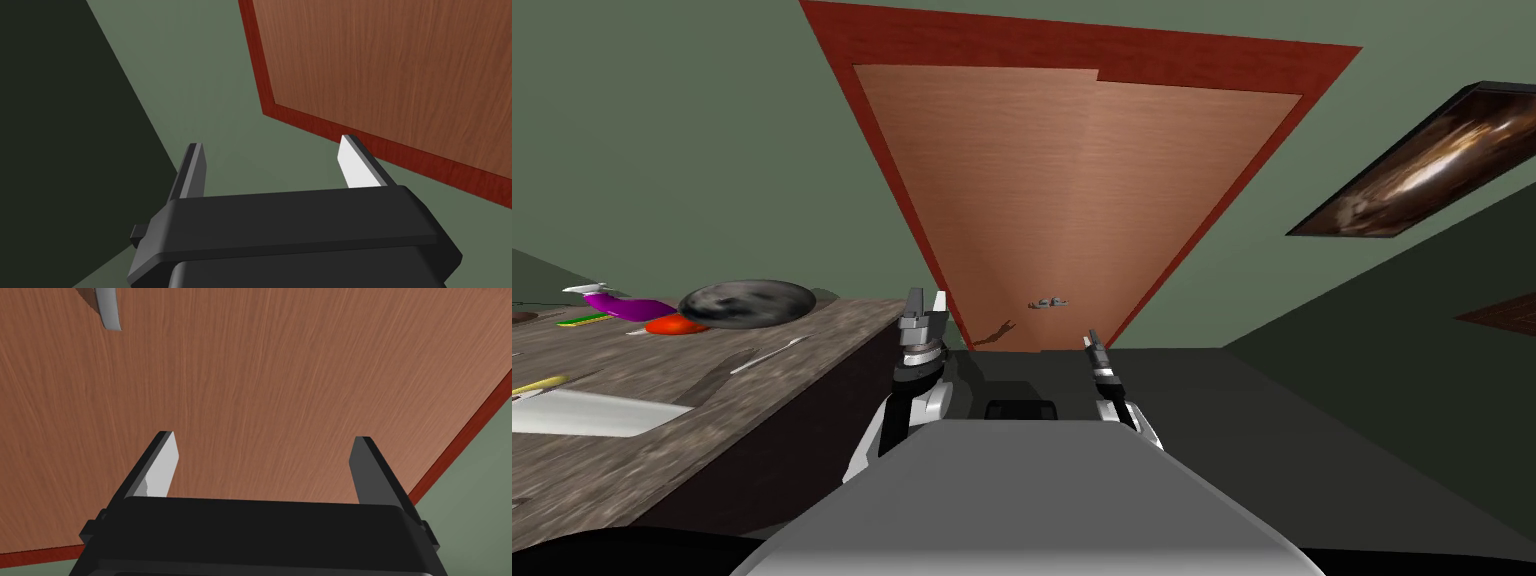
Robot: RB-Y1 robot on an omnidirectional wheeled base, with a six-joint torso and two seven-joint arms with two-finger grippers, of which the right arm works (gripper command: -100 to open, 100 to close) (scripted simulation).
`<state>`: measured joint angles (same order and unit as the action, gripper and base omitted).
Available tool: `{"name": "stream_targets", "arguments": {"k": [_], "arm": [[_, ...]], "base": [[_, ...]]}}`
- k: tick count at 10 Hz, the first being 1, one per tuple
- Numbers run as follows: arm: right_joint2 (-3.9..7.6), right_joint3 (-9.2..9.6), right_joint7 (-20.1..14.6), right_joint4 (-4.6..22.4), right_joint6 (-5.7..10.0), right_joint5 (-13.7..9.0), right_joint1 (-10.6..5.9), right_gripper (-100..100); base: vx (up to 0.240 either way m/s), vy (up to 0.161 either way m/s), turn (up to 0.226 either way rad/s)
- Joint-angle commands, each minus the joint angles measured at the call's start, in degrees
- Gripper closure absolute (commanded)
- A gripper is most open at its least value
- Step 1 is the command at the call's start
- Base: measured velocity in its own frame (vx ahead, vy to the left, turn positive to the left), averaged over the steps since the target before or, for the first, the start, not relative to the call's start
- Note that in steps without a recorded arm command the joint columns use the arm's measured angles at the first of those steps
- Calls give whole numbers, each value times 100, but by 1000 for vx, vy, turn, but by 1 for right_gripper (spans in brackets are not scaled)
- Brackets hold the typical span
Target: Pull the door open
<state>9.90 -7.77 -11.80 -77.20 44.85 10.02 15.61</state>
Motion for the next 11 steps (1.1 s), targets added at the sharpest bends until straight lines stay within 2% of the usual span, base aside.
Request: {"name": "stream_targets", "arguments": {"k": [1, 4, 5, 11], "arm": [[28, -25, -105, 220, 38, 22, -35, -100], [84, -81, -271, 697, 131, 54, -165, -100], [84, -81, -271, 697, 131, 54, -165, -100], [185, -185, -577, 1572, 301, 115, -404, -100]], "base": [[96, 24, 36], [98, 0, 37], [62, -9, 13], [89, 3, 33]]}}
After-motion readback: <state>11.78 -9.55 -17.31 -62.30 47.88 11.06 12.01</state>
